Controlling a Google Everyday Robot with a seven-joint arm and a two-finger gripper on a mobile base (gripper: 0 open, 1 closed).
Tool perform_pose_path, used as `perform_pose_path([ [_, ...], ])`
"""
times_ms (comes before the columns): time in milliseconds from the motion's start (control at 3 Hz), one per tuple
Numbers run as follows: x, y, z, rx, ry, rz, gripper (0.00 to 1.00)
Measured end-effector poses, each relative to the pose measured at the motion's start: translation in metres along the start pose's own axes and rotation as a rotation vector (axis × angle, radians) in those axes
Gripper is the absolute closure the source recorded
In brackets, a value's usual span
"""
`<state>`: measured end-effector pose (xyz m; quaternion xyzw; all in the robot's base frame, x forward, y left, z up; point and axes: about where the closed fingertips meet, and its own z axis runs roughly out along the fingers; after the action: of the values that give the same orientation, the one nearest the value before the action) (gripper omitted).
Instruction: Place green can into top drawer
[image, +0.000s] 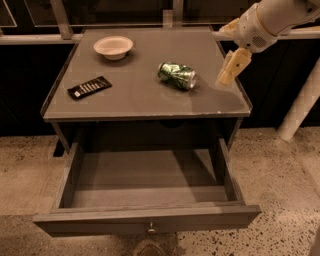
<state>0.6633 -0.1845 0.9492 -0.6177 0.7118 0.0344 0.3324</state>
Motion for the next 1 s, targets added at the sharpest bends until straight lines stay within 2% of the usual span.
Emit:
perform_pose_path([
  [333,-0.0219,-0.0095,0.0339,-0.047,-0.021,-0.021,0.0],
  [1000,-0.0234,-0.0106,0.0363,-0.039,-0.039,-0.014,0.0],
])
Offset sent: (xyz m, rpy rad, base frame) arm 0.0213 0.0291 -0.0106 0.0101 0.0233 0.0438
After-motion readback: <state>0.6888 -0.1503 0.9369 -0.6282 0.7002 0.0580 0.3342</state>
